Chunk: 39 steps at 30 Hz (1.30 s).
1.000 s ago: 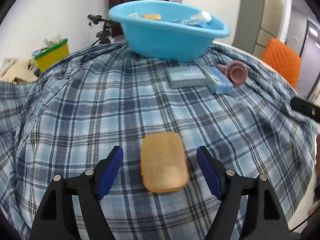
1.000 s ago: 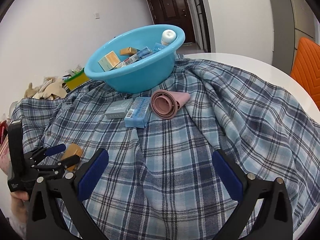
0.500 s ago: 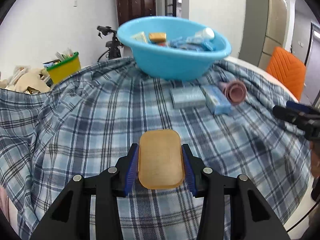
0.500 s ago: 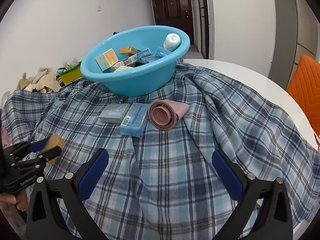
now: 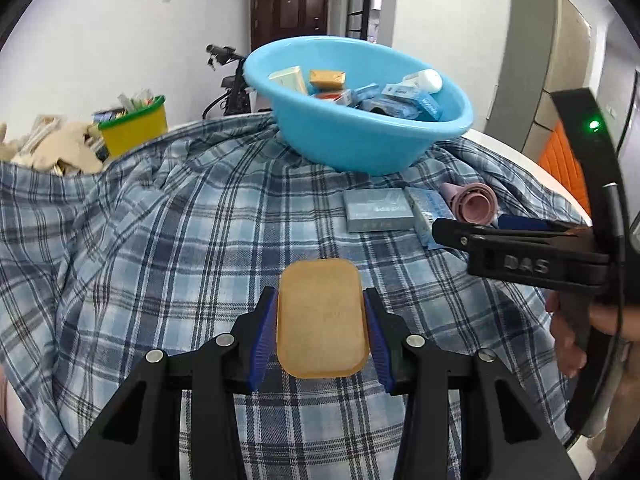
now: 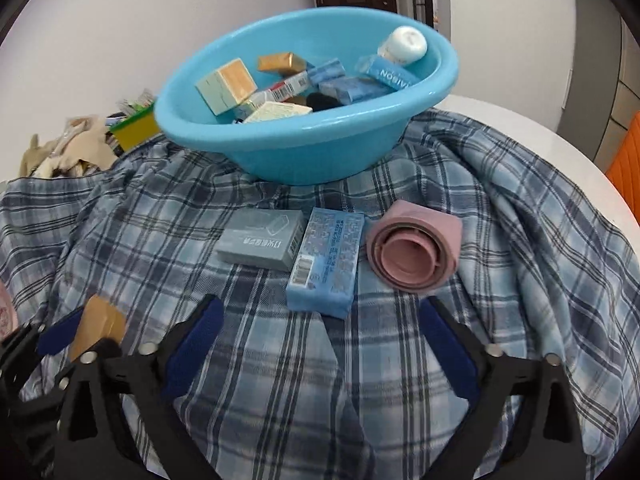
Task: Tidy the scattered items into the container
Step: 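Lift the orange soap with the left gripper while the right tool moves to the blue soap box, then grasp the blue soap box with the right gripper and lift it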
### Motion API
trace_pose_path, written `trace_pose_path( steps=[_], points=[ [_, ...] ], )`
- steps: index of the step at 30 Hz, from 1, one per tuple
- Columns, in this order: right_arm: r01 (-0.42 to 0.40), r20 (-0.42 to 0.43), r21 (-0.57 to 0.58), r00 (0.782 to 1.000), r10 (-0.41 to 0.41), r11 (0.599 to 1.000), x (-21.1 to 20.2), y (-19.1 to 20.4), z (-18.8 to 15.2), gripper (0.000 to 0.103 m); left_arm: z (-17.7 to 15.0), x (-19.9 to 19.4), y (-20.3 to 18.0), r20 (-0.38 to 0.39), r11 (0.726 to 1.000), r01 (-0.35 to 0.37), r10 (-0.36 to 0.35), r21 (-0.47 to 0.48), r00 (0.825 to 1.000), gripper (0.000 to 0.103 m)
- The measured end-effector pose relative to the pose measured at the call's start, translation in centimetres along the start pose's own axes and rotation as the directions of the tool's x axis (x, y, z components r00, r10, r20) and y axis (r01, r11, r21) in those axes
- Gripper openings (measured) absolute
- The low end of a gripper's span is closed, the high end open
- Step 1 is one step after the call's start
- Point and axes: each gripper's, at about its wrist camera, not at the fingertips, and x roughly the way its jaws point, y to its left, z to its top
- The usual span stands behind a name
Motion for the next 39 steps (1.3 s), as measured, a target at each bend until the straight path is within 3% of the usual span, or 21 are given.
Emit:
trace_pose_path(
  steps=[1,6,11,17,23,28,39],
  points=[
    [0.010,-0.012,-0.006,1.000,-0.010,1.000,0.5,0.1,0.1,0.075,0.0,0.1,0.2,0.000,1.000,0.001,-0.001,-0.015,1.000,0.045],
    [0.020,-0.062,0.007,0.998,-0.019,1.000,2.5,-0.1,-0.1,0.068,0.3,0.9,0.2,-0.008,1.000,-0.017,0.017,-0.015,1.000,0.045],
    [0.018,-0.060,0.004,0.998,-0.017,1.000,3.1,-0.3,-0.2,0.040,0.3,1.5,0.1,-0.022,1.000,-0.014,0.014,-0.017,1.000,0.045],
    [-0.025,-0.065,0.000,0.998,0.025,1.000,1.6,-0.7,-1.5,0.039,0.1,1.5,-0.1,-0.026,1.000,-0.018,0.018,-0.003,1.000,0.045],
    [-0.049,-0.056,0.058,0.997,0.053,0.997,-3.0,-1.7,-7.0,0.039,-0.1,1.4,0.1,-0.031,1.000,-0.030,0.030,-0.005,0.999,0.045],
    [-0.020,-0.047,-0.009,0.999,0.020,1.000,-5.9,-1.0,-10.1,0.041,-0.2,1.2,-0.2,-0.034,1.000,-0.018,0.018,0.002,0.999,0.045],
    [0.032,-0.001,-0.008,0.999,-0.032,0.999,-3.3,-0.5,-8.6,0.051,-0.7,0.7,-1.5,-0.038,0.999,-0.009,0.010,0.033,0.999,0.045]
  ],
)
